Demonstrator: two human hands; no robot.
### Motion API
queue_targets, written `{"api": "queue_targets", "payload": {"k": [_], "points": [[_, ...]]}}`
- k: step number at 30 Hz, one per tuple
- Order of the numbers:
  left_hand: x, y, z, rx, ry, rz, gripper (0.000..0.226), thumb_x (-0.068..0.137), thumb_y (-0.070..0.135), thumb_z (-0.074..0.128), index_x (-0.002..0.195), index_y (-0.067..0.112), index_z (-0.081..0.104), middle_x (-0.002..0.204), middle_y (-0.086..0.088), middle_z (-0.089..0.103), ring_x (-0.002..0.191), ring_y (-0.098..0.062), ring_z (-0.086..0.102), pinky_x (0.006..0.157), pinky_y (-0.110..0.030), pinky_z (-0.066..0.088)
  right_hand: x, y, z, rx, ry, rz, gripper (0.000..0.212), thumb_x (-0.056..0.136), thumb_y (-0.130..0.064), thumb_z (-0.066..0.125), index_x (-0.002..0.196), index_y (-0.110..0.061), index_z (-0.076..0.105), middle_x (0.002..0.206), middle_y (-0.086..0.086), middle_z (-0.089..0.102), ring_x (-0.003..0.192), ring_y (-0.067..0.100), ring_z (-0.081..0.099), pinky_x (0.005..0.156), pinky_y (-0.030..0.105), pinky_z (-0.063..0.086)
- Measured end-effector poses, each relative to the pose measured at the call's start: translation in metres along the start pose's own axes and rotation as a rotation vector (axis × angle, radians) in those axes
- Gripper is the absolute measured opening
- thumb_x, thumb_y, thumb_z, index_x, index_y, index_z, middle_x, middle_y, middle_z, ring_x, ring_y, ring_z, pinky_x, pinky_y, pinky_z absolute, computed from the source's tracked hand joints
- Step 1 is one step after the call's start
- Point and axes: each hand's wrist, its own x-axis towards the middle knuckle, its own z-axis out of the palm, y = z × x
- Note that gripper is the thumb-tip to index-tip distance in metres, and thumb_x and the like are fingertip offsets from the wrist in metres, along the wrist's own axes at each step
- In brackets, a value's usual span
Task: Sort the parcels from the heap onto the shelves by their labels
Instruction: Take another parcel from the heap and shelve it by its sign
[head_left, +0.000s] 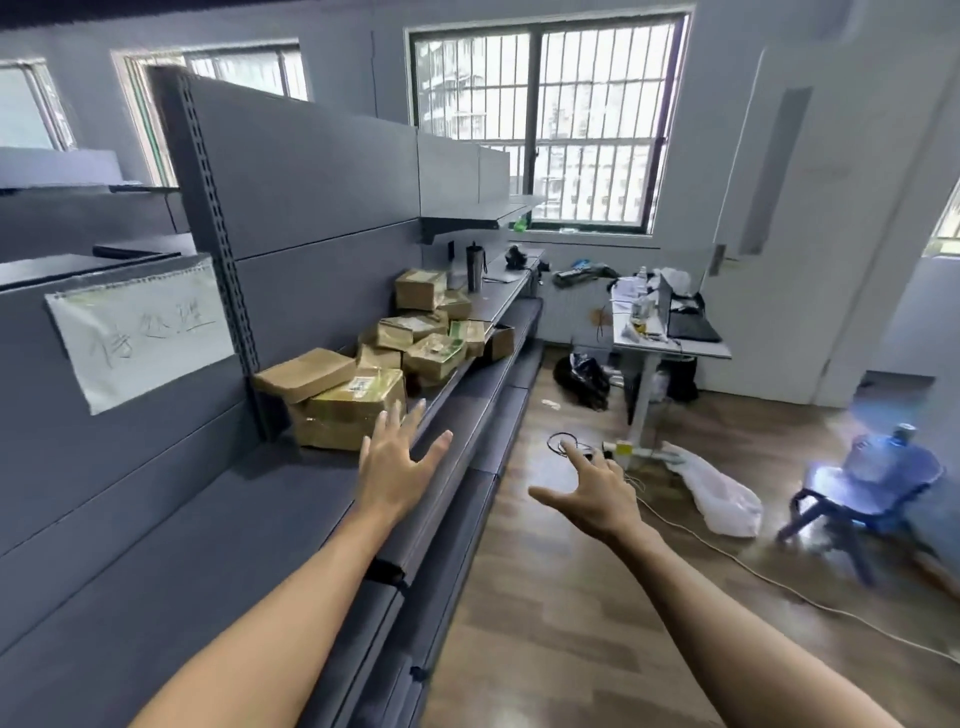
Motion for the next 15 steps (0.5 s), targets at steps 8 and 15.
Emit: {"api": "queue_targets", "payload": {"k": [8,15], "points": [[0.180,-0.019,0.064,-0.023,-0.025,-0.066,0.083,0.083,0.078,0.036,0.155,0.037,0.030,0.167,-0.001,0.017,0.155,-0.023,0.008,0.123,-0.052,0.013,0.166,0.008,0.007,-0.072,-0.053,0.026,0.097,0.076,-0.079,0.060,0.157,-0.039,0.024,0.161,0.010,0.029,0.148,0.031,0.026,0.114,0.050,0.034],[0.297,-0.019,0.147,-0.112,-0.071,-0.092,0.083,0.083,0.067,0.042,0.155,0.025,0.036,0.166,-0.006,0.022,0.154,-0.022,0.012,0.124,-0.049,0.012,0.306,0.054,0.004,-0.019,-0.026,0.045,0.096,0.077,-0.075,0.063,0.156,-0.034,0.028,0.156,0.005,0.039,0.144,0.028,0.033,0.111,0.047,0.038]]}}
